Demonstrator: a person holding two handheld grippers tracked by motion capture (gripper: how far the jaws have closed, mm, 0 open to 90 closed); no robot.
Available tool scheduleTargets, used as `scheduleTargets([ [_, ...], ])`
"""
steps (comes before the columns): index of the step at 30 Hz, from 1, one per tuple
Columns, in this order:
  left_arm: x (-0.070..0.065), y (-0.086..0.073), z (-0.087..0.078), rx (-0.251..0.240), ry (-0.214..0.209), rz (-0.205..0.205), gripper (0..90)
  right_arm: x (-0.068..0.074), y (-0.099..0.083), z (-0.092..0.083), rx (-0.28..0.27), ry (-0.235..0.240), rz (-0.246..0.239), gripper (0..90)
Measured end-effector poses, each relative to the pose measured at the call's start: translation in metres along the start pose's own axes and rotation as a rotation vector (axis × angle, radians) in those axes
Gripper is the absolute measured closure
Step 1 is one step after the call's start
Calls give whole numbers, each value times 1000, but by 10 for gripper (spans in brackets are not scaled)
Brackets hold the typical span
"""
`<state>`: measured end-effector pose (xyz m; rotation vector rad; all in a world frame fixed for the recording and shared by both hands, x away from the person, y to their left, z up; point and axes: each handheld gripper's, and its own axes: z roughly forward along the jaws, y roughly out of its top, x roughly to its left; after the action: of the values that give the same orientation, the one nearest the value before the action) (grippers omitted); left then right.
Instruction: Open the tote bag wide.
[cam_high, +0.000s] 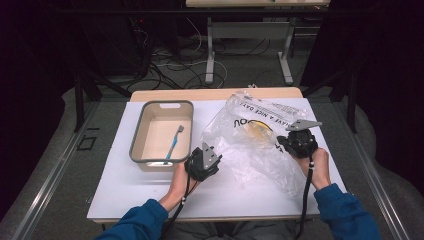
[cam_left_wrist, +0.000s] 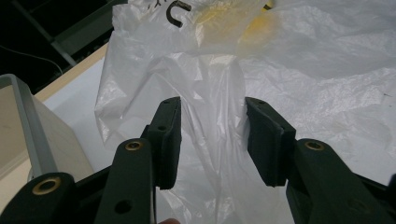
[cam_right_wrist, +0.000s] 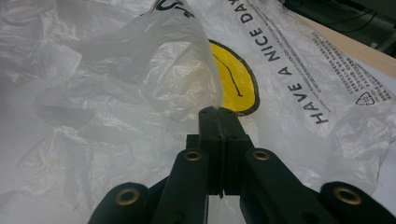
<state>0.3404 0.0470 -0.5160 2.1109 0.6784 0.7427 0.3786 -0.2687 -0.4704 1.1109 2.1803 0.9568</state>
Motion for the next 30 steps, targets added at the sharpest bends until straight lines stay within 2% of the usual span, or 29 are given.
scheduleTargets([
  [1, -1, 1, 0, -17, 7, 3, 581, 0, -1, 1, 3, -3, 10, 900],
  [3, -4, 3, -2, -13, -9, 16, 603, -1, -2, 2, 4, -5, 6, 900],
  [5, -6, 3, 0, 8, -28, 24, 707, -1, -2, 2, 8, 0, 20, 900],
  [6, -7, 3, 4, 10, -28, 23, 829, -2, -3, 4, 8, 4, 24, 900],
  [7, -7, 3, 7, 16, -27, 27, 829, -2, -3, 4, 8, 4, 24, 900],
  [9, -7, 3, 14, 15, -24, 21, 896, -1, -4, 6, 18, 13, 19, 900],
  [12, -6, 7, 20, 8, -26, 17, 900, 0, -6, 8, 33, 23, 25, 900],
  [14, -7, 9, 22, -10, -9, 15, 900, 0, -7, 9, 34, 27, 25, 900],
  [18, -2, 12, 23, -17, 5, -12, 897, -2, -7, 7, 22, 25, 26, 900],
  [19, 0, 12, 23, -20, 3, -16, 880, -3, -6, 6, 17, 24, 15, 900],
  [20, 0, 12, 22, -21, 11, -26, 854, -3, -5, 5, 12, 24, 30, 900],
  [21, 1, 13, 22, -25, 11, -16, 816, -3, -5, 3, 10, 22, 29, 900],
  [22, 1, 14, 19, -15, 6, -16, 762, -3, -4, 2, 6, 15, 29, 900],
  [25, -1, 18, 12, -30, 12, -16, 626, -3, -1, 0, -4, 20, 37, 900],
  [30, -8, 24, 0, -39, -28, -2, 450, -4, 0, -2, -12, 15, 41, 900],
])
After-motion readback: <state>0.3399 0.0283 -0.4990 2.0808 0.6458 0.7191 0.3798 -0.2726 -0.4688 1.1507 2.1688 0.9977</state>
